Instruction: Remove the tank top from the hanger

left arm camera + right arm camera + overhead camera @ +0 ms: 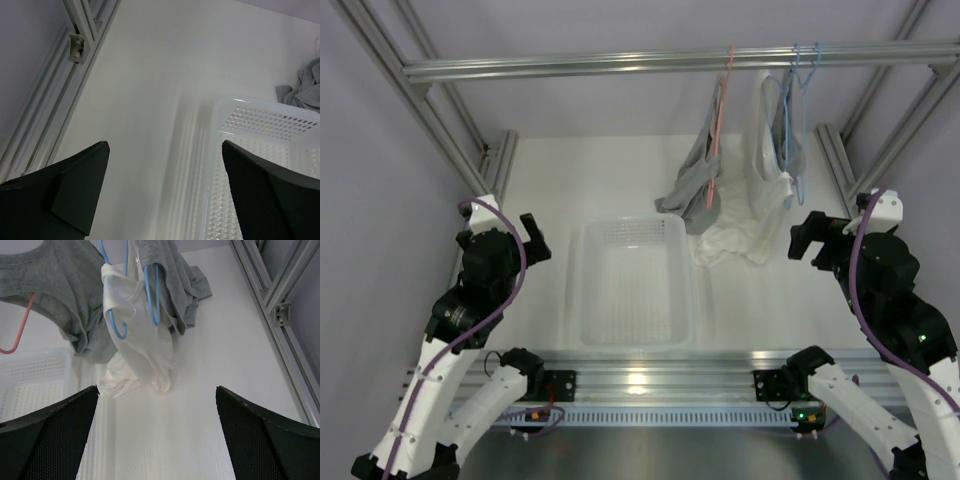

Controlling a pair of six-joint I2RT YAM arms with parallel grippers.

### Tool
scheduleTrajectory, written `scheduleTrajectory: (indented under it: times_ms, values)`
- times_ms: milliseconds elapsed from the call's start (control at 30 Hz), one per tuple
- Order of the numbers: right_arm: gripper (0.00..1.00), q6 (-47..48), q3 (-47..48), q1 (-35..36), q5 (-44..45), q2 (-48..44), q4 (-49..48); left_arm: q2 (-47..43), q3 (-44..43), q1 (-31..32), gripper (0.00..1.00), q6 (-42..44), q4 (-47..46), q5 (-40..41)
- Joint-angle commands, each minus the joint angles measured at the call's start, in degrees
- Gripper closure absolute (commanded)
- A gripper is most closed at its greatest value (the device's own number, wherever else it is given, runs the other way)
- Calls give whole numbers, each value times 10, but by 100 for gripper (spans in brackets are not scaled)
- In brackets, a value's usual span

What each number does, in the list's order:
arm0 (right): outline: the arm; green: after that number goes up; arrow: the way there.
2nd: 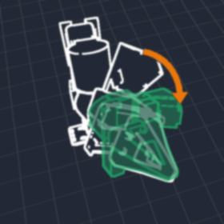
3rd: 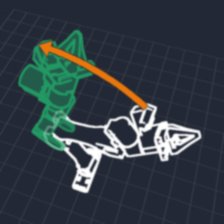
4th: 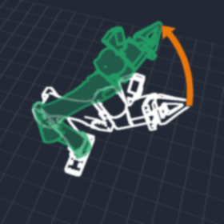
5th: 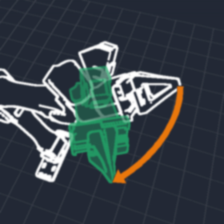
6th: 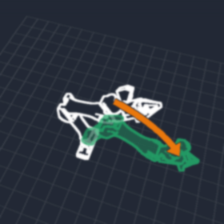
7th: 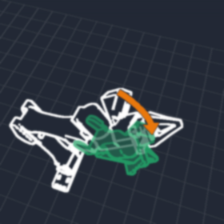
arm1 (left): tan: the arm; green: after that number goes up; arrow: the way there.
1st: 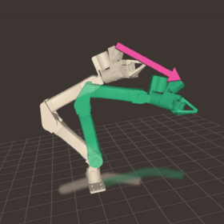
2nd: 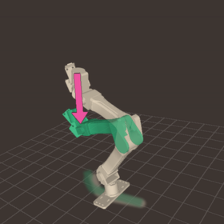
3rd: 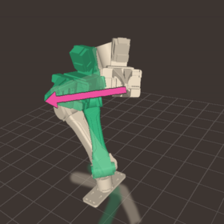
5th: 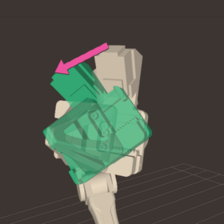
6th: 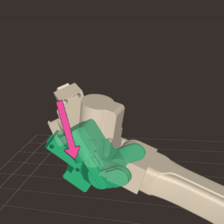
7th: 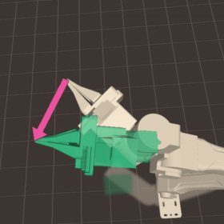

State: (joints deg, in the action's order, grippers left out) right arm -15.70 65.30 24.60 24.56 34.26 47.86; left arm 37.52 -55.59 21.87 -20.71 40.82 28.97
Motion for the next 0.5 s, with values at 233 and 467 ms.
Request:
scheduleTrajectory:
  times_ms: [233,467]
  values:
    - [1,-4,34,6,-2,4,-23,-3,7,2,1,-8,-18,-16]
    - [1,-5,169,6,-196,100,-84,-10,10,2,1,-8,-20,-33]
